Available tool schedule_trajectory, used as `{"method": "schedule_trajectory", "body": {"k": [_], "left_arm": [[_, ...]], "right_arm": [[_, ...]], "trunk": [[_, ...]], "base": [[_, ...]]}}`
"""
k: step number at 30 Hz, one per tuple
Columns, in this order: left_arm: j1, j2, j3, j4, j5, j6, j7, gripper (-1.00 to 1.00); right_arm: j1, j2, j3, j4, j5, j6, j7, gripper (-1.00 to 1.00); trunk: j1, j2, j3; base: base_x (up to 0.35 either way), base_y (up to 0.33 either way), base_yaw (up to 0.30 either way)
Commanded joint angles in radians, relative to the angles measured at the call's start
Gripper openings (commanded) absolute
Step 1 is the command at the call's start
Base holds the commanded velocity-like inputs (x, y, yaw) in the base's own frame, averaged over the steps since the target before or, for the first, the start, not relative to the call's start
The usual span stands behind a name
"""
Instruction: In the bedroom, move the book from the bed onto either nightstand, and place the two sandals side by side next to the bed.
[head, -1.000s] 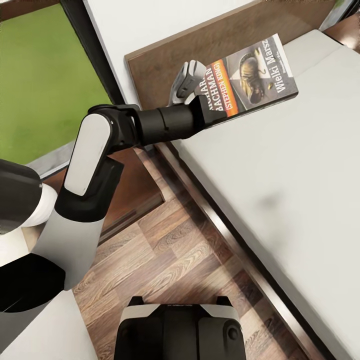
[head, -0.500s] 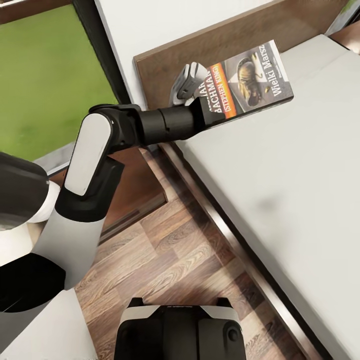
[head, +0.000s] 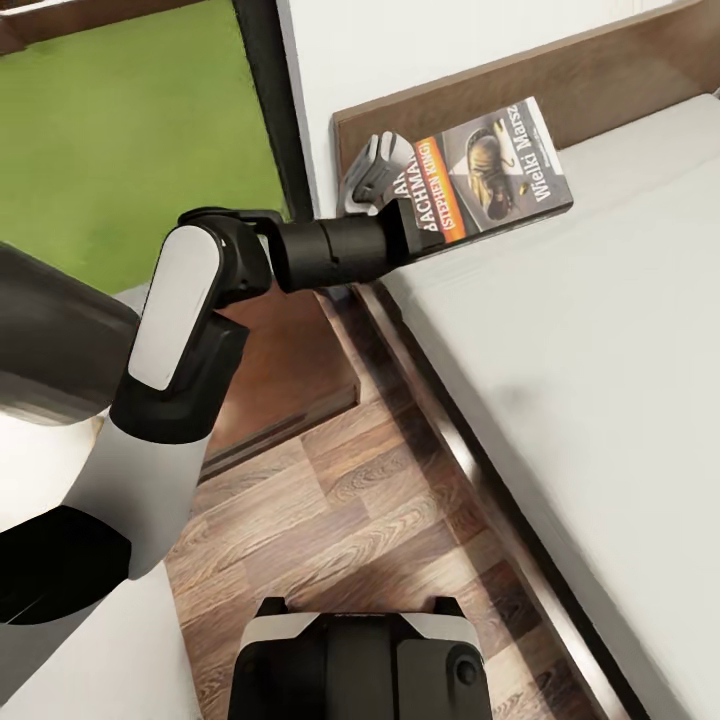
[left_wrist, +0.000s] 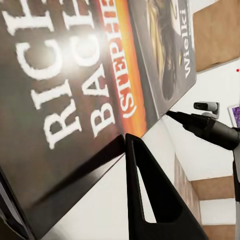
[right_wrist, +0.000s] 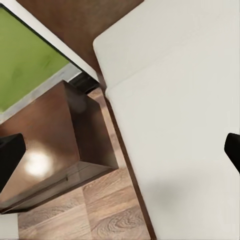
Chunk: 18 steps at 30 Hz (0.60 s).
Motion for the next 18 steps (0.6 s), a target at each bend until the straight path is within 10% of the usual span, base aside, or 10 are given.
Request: {"method": "schedule_trajectory", "body": {"k": [1, 18], "left_arm": [[-0.001, -0.001, 0.0, 0.0, 0.013, 0.0, 0.009, -1.0], [-0.001, -0.006, 0.0, -0.001, 0.018, 0.0, 0.031, -1.0]], "right_arm": [[0.0, 0.0, -0.001, 0.0, 0.003, 0.003, 0.005, 1.0], [0.0, 0.003, -0.001, -0.003, 0.003, 0.003, 0.006, 1.0]], "trunk": [[0.0, -0.001, 0.0], [0.0, -0.001, 0.006]], "base": [[-0.001, 0.0, 0.27], [0.0, 0.0, 0.279]]}}
